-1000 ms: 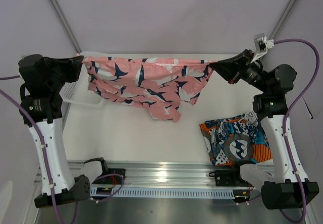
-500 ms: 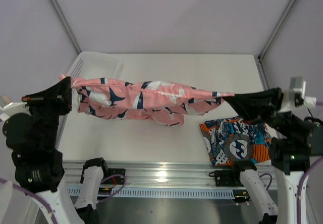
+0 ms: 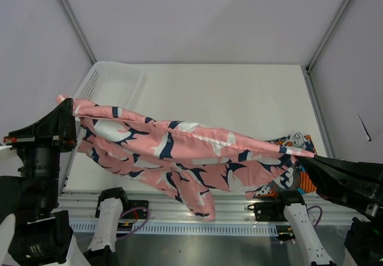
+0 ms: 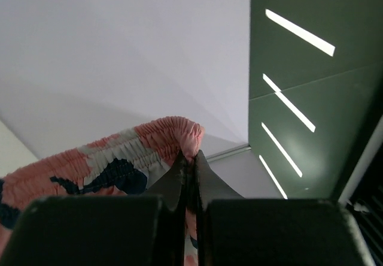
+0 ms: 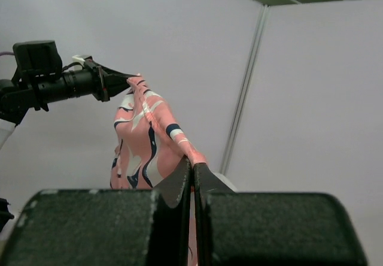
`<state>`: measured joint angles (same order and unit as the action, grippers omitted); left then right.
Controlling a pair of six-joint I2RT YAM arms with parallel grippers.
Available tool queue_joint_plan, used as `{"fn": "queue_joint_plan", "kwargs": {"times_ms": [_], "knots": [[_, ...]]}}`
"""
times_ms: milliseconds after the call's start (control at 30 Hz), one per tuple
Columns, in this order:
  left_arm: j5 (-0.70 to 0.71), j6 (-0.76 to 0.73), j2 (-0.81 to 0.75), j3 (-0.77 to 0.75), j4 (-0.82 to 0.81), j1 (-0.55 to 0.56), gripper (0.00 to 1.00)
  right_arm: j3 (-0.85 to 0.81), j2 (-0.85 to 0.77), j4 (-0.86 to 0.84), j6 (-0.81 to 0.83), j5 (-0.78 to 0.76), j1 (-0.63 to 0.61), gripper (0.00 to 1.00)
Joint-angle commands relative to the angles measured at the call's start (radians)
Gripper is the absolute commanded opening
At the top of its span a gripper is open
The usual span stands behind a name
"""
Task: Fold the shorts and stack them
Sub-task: Flatten the shorts out
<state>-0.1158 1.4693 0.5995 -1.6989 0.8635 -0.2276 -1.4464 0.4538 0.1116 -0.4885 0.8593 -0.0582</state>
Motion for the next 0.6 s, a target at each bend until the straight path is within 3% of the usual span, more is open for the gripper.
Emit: {"fn": "queue_joint_plan", "kwargs": {"times_ms": [0, 133, 400, 567], "knots": [[-0.036, 0.043, 0.095, -0.067, -0.047, -0.013, 0.00, -0.139, 0.127, 0.120, 0.059, -0.066, -0.003, 0.00], [-0.054, 0.045, 0.184, -0.079, -0.087, -0.013, 0.00, -0.190, 0.261, 0.102, 0.031, -0.065, -0.005, 0.00], [-0.045, 0.031, 0.224, 0.142, -0.196, -0.013, 0.00, 0.027, 0.368, -0.079, -0.030, -0.045, -0.008, 0.00], [-0.076, 0.016, 0.244, 0.145, -0.251, -0.013, 0.00, 0.032, 0.410, -0.167, -0.073, -0.023, -0.008, 0.00]]}}
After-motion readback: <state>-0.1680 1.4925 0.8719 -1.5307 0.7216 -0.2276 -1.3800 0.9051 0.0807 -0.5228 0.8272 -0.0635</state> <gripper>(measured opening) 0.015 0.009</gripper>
